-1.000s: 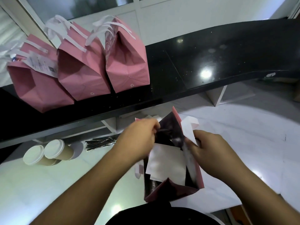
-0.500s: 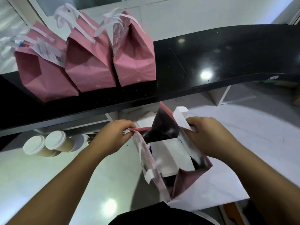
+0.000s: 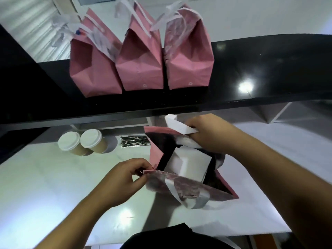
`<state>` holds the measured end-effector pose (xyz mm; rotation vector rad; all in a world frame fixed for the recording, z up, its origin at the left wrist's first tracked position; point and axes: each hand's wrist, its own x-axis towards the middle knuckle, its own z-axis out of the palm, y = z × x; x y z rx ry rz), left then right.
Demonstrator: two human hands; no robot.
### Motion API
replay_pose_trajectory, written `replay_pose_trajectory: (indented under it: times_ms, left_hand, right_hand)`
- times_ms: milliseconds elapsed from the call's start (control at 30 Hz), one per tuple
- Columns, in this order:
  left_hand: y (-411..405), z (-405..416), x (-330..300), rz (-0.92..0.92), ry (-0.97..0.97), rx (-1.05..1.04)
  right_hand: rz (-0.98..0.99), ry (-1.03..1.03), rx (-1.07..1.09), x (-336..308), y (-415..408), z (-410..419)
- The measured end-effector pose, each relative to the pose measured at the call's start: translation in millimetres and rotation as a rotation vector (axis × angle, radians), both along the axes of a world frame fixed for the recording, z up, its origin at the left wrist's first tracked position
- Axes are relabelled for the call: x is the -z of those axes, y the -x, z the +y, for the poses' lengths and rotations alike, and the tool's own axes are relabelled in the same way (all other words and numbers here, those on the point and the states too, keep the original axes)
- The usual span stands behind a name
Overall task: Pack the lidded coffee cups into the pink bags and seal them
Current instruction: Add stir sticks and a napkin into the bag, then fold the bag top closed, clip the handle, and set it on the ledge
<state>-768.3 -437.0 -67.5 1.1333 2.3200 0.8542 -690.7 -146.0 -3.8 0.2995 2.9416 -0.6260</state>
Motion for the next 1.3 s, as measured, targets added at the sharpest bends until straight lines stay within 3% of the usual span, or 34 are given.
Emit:
replay_pose_trajectory:
  times_ms: [300, 600, 800, 933, 1033, 1167, 1300]
  left_hand:
    - [5.7, -40.4, 10.7, -0.085, -0.015, -0.069]
    - [13.8, -42.0, 25.5, -0.171, -0.042, -0.064]
    - [25.5, -39.1, 33.3, -0.260, -0.065, -0.095]
    - [29.2, -35.8, 40.1, -0.310, -0.111, -0.110]
    - [32.0, -33.8, 44.8, -0.352, -0.145, -0.142]
    - [35.3, -30.6, 48.7, -0.390, -0.170, -0.141]
    - [36.1, -26.8, 56.6, -0.525, -0.214, -0.171]
  right_hand:
    - [-0.032, 0.007, -0.088, 9.2, 41.3, -50.3]
    - [0.095, 0.025, -0.078, 8.9, 22.9, -55.0]
    - [0.433, 0.232, 0.223, 17.8, -43.5, -35.2]
    - [0.520, 0.599, 0.444, 56.3, -91.0, -21.1]
    - [0.388, 0.834, 0.410, 85.0, -115.3, -19.9]
    - [0.179, 0.767, 0.351, 98.6, -110.9, -28.6]
    - [0.220, 0.803, 0.400, 98.0, -88.7, -40.3]
